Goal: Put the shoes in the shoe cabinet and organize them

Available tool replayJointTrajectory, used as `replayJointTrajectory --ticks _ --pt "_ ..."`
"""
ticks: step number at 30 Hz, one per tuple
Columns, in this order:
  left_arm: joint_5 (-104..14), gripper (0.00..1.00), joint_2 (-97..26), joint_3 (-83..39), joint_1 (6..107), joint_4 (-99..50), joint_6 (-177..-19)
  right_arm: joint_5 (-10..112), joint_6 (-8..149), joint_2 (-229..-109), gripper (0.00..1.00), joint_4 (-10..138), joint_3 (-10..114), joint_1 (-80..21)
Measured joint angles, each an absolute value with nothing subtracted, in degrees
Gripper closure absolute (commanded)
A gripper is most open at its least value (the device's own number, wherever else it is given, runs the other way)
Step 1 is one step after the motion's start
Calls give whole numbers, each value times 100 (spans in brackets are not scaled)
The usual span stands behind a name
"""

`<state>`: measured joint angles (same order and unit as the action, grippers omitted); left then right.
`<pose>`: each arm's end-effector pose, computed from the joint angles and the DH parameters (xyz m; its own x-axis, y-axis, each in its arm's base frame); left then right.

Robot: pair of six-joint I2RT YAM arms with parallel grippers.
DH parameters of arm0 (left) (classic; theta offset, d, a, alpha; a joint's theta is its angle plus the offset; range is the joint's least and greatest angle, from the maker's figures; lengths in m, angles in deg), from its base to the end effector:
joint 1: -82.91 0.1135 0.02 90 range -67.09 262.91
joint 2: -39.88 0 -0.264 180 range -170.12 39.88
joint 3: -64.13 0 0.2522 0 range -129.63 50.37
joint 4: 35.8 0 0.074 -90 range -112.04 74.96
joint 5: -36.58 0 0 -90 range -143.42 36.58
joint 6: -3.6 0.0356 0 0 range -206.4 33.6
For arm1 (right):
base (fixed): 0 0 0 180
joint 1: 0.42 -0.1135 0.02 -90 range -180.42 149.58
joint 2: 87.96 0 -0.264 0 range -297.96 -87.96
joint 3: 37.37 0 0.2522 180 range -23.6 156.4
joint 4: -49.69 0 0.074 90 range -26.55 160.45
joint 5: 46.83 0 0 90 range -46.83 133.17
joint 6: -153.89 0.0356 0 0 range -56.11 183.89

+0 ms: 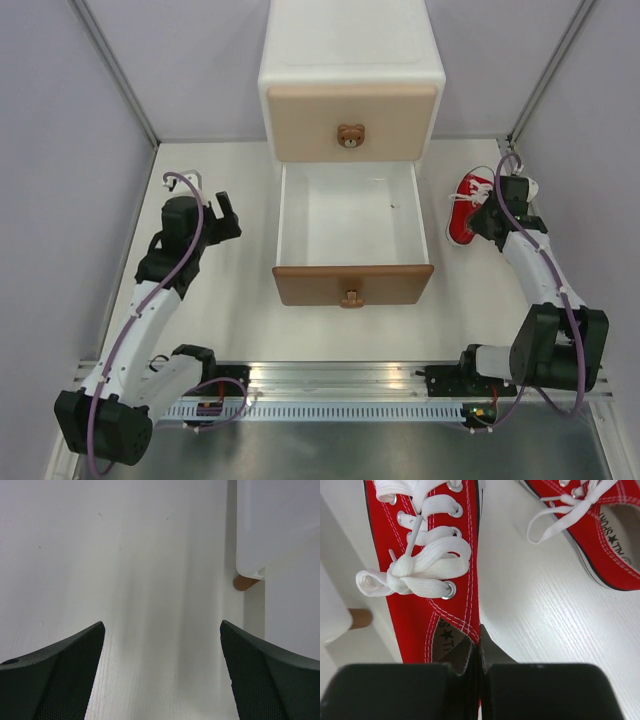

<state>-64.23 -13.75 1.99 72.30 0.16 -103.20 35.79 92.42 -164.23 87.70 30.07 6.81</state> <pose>0.2072 -0.0320 0.3132 -0.4387 -0.2067 -0.8745 -0.1144 0.9781 -0.1737 0.2785 -0.0399 0.2515 -0.5345 0.5453 -0.6457 0.5319 0.8108 0.2444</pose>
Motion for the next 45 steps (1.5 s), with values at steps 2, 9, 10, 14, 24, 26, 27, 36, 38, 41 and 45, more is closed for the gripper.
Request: replayJointTrajectory --ticks 2,9,10,14,24,26,27,36,38,41,45 --pt "-6425 2 -1294 225 7230 31 -10320 3560 9260 -16211 99 8963 3192 681" --pt "-6436 2 -940 402 7230 66 -10320 3612 9303 -15363 99 9514 3970 681" --pt "-6441 2 -907 428 7230 66 -10320 3638 9303 -15267 99 9570 4078 681" --pt "-6471 2 -896 489 7230 77 -10320 3944 9290 -14815 99 9798 4502 681" --pt "-6559 2 -938 557 7230 138 -10320 5621 8892 -14067 99 10169 4895 410" --pt "-6578 2 -938 575 7230 145 -10320 6097 8783 -14008 99 10165 4895 261" --pt "-6589 2 -938 577 7230 158 -10320 6327 8709 -13997 99 10176 4897 189" --pt "-6703 2 -949 577 7230 162 -10320 7584 7959 -14380 99 10556 5201 -593" --pt "-6705 2 -949 577 7230 160 -10320 7605 7789 -14412 99 10624 5234 -711" --pt "-6705 2 -960 577 7230 160 -10320 7706 7640 -14362 99 10770 5236 -784" --pt "-6707 2 -997 577 7230 160 -10320 7789 7505 -14257 99 10934 5201 -869"
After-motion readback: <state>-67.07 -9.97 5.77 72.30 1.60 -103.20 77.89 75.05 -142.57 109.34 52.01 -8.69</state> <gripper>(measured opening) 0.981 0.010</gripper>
